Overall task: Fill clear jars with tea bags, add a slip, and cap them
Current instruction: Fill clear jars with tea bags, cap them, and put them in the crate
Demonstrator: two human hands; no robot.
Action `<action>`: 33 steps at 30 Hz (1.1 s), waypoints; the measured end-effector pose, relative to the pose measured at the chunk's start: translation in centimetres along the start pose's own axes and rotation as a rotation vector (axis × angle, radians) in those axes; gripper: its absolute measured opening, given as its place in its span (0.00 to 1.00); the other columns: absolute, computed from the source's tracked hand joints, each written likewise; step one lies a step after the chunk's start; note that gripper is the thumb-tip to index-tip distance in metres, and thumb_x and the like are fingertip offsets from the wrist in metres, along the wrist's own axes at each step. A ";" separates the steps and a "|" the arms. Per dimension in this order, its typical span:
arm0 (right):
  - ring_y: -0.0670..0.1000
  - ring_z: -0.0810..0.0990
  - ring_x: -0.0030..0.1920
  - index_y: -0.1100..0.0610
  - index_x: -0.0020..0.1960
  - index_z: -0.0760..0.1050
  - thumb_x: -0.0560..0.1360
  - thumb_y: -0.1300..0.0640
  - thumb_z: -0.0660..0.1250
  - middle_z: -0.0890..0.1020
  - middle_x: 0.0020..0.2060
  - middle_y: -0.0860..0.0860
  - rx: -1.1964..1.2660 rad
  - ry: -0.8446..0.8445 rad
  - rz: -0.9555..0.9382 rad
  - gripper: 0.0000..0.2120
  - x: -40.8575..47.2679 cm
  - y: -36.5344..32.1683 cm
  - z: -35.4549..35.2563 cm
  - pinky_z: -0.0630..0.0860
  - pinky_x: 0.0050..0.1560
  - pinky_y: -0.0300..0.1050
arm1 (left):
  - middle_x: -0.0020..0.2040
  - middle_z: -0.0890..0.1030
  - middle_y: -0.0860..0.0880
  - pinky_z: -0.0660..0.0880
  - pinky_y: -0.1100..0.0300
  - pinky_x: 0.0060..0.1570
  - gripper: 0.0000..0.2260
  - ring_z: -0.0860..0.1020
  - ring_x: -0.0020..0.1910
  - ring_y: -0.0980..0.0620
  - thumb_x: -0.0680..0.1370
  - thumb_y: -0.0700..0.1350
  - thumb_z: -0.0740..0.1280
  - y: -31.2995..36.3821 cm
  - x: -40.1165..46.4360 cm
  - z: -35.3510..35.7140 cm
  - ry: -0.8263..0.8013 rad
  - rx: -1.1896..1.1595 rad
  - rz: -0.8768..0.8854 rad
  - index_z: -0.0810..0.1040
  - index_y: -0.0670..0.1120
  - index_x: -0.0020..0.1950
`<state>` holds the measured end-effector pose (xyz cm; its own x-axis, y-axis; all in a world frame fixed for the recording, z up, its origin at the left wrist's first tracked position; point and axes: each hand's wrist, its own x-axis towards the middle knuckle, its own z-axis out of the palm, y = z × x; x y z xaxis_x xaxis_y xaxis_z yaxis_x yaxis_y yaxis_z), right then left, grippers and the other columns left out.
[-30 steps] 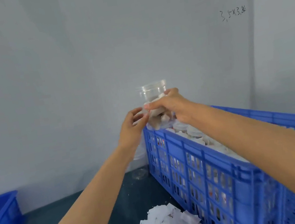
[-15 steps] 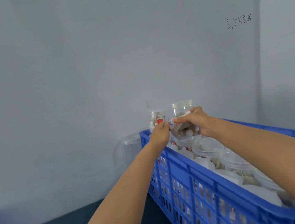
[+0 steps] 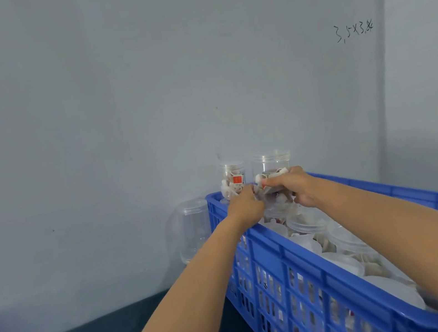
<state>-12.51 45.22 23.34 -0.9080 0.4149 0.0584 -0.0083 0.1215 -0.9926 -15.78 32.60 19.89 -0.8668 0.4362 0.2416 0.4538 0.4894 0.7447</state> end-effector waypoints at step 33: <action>0.56 0.72 0.59 0.62 0.72 0.63 0.78 0.66 0.55 0.71 0.62 0.57 0.107 -0.045 0.198 0.22 -1.7 7.1 20.2 0.68 0.59 0.49 | 0.72 0.67 0.43 0.66 0.57 0.59 0.27 0.69 0.67 0.45 0.77 0.35 0.65 -19.2 -1.5 -8.0 0.314 -0.406 -0.320 0.62 0.44 0.74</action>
<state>-19.47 27.10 14.07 -0.9141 0.3800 -0.1412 0.1299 -0.0555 -0.9900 -24.80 16.48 10.25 -0.9949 0.0411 0.0919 0.0985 0.2056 0.9737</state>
